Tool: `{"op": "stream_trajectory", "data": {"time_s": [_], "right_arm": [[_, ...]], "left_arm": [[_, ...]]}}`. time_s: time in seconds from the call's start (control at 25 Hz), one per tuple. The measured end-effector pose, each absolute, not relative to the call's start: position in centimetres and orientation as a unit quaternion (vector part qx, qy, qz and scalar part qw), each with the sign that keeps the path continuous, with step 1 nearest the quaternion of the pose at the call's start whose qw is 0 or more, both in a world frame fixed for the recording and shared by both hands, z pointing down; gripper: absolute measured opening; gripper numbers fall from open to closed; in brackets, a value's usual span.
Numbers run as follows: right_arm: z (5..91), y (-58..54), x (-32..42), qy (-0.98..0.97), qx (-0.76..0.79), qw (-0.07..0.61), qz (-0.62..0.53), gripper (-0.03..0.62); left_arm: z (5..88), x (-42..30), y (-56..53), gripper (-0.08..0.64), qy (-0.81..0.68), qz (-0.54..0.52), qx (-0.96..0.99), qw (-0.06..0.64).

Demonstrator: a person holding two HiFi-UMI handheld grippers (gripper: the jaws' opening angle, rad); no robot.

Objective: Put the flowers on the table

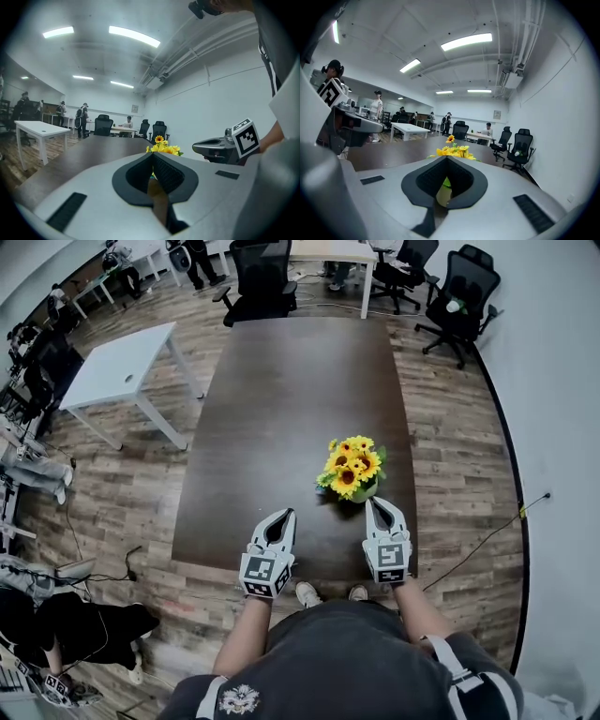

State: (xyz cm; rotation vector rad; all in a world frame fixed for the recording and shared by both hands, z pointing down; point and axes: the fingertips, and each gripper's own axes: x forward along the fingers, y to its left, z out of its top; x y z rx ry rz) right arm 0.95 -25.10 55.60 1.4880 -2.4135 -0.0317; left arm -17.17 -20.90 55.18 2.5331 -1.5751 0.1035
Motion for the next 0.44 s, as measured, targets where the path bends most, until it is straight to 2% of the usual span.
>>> {"op": "stream_trajectory", "data": {"time_s": [0.44], "right_arm": [[55.4,-25.6,0.9,-0.857,0.492,0.153,-0.020,0.023]], "left_arm": [[55.4,-16.1,-20.2,0.006,-0.539,0.038,0.837,0.082]]}}
